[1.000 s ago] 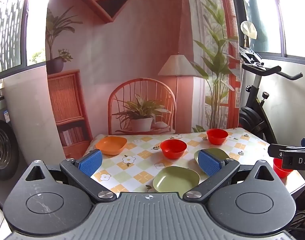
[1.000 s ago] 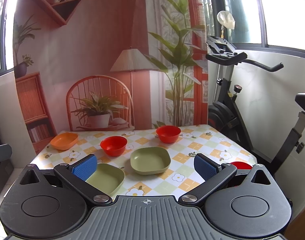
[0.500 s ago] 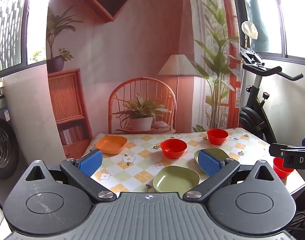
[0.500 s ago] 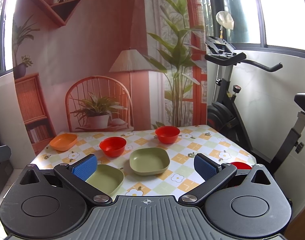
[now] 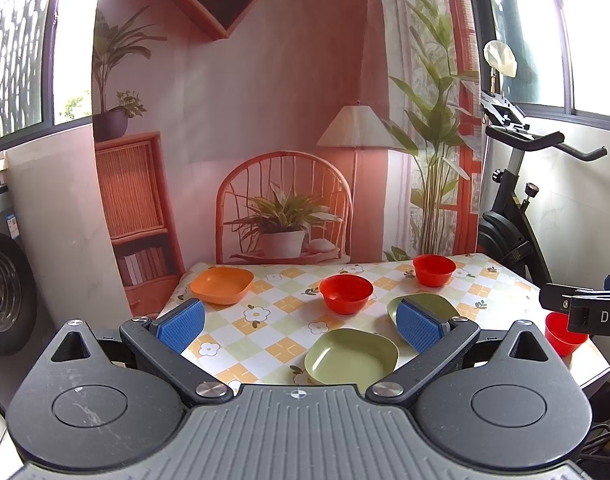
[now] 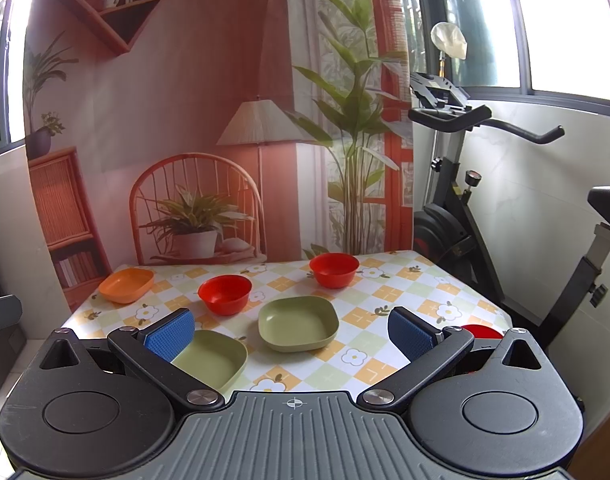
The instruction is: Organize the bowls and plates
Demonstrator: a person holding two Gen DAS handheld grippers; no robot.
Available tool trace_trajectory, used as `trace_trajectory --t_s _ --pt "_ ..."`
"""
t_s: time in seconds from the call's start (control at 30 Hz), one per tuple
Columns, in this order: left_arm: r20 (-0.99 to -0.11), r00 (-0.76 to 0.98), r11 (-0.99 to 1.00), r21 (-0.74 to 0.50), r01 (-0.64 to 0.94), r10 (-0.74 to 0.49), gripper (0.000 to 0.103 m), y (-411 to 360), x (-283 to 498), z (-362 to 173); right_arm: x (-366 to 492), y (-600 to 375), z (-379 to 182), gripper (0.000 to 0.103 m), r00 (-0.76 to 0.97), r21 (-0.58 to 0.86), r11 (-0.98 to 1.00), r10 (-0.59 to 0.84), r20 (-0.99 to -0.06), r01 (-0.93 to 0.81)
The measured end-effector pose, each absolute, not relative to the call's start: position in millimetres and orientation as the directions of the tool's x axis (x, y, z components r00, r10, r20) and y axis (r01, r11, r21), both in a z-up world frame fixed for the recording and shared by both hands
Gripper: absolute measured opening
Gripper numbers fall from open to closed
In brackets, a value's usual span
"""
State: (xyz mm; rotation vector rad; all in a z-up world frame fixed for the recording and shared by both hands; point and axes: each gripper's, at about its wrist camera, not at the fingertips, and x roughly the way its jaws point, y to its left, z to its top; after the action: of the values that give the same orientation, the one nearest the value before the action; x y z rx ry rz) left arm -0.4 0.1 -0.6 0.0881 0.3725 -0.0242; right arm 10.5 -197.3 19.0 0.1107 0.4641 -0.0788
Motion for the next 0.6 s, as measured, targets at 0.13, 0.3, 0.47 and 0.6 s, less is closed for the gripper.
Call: trace_trajectory --t_s 0.13,0.3,0.47,0.6 --pt "-0.364 0.931 0.996 0.078 0.037 -0.007 0.103 0.3 -0.9 -0.1 10.6 -197.3 19.2 0.103 0.891 0.089 0.991 -0.051 -0.451 0.102" --pt "-0.364 0.931 0.996 0.078 0.038 -0.007 0.103 0.4 -1.0 -0.1 10.8 -197.5 19.2 0.103 0.891 0.089 0.991 -0.051 -0.451 0.102" --pt "-0.365 0.931 0.996 0.078 0.038 -0.006 0.103 0.5 -1.1 -0.1 10.8 -197.7 18.7 0.103 0.891 0.090 0.991 -0.051 -0.450 0.102" --pt "-0.365 0.931 0.996 0.078 0.038 -0.007 0.103 0.3 -1.0 -0.2 10.9 -197.9 18.6 0.103 0.891 0.090 0.991 -0.050 -0.450 0.101"
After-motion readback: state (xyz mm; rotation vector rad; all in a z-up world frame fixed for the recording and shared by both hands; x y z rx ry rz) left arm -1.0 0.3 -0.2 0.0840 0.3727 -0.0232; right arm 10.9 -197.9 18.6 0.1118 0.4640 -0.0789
